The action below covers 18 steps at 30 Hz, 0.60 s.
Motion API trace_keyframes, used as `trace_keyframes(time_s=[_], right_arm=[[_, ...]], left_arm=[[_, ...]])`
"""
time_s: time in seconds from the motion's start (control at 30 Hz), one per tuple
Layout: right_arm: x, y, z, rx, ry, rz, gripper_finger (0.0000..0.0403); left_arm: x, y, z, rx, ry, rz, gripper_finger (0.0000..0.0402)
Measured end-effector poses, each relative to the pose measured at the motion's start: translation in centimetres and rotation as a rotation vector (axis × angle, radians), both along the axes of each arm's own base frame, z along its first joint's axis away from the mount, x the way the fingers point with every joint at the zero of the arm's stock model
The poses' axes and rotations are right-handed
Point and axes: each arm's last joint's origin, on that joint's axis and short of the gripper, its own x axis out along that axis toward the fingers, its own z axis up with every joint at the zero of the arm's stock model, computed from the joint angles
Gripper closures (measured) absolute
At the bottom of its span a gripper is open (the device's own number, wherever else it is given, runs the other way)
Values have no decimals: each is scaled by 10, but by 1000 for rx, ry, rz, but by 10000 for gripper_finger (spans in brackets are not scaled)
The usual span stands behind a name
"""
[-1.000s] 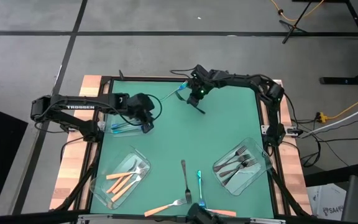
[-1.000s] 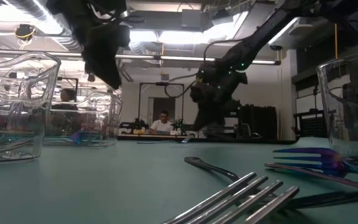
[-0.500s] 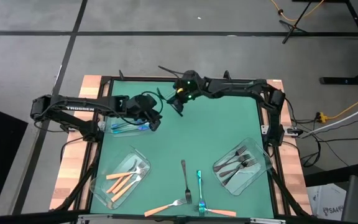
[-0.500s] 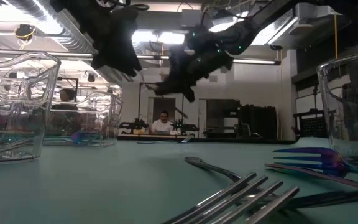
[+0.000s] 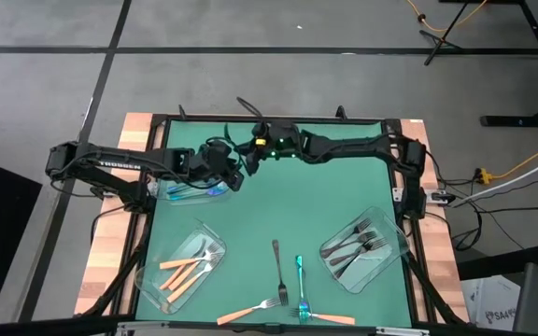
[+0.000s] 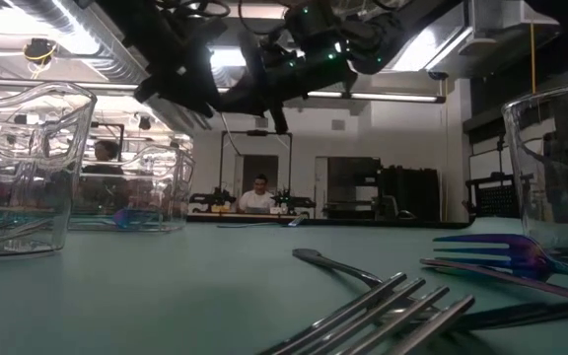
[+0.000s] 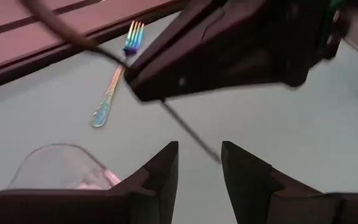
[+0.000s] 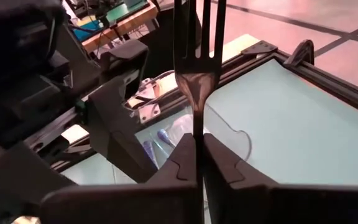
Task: Sort silverware by color (type)
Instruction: Put the top black fork into the bottom right transparent bin
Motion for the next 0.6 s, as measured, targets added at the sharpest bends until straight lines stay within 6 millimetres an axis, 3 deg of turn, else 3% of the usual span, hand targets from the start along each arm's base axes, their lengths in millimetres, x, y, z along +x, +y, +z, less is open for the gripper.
trace_keyframes(time_s=[0.13,0.6], right_arm=[[2,8,1,-17,-4,-25,403],[3,6,4,-9,-42,-34,403]], left_arm=[[1,0,1,4,-14,3,285],[-3,-5,2,18,6,0,285]])
